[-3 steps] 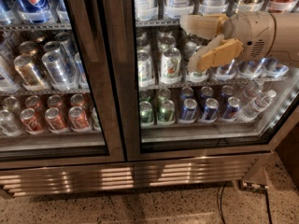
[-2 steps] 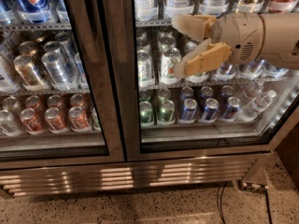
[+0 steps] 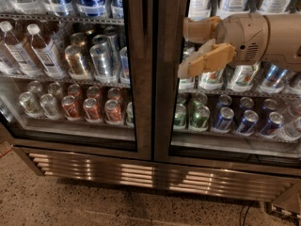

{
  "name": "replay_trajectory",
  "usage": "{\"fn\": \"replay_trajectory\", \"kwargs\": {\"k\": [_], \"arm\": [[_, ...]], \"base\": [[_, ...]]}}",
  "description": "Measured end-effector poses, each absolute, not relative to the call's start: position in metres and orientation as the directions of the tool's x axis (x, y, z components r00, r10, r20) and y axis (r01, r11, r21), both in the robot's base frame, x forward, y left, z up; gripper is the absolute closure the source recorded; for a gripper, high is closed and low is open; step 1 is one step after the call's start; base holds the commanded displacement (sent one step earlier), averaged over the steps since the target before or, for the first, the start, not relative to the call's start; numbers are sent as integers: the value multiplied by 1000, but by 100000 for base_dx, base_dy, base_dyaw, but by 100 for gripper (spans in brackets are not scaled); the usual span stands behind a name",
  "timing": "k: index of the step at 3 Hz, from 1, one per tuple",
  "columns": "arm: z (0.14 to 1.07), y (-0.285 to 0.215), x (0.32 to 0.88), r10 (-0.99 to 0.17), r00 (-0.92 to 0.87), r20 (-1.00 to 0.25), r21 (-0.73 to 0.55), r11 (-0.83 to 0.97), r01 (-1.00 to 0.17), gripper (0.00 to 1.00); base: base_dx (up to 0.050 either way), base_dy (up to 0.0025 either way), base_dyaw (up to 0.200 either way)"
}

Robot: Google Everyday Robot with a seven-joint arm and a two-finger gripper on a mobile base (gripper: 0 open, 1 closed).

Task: Open right fridge door

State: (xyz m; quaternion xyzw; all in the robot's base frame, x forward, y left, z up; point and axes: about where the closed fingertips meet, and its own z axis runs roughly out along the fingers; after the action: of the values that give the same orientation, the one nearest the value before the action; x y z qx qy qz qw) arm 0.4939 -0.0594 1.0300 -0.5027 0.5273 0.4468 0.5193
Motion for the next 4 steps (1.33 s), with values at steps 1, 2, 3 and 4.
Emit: {"fn": "replay_trajectory", "kwargs": {"k": [1, 2, 3, 4], "arm": [[1030, -70, 487, -66, 45, -997, -51, 95, -994, 0], [1030, -70, 487, -66, 45, -997, -51, 95, -994, 0], [1028, -67, 482, -82, 34, -996, -41, 74, -996, 0], [1010, -73, 450, -89, 34, -995, -38, 46, -998, 0]], "base": [[0, 0, 0], [0, 0, 0], [0, 0, 0], [0, 0, 0]]}}
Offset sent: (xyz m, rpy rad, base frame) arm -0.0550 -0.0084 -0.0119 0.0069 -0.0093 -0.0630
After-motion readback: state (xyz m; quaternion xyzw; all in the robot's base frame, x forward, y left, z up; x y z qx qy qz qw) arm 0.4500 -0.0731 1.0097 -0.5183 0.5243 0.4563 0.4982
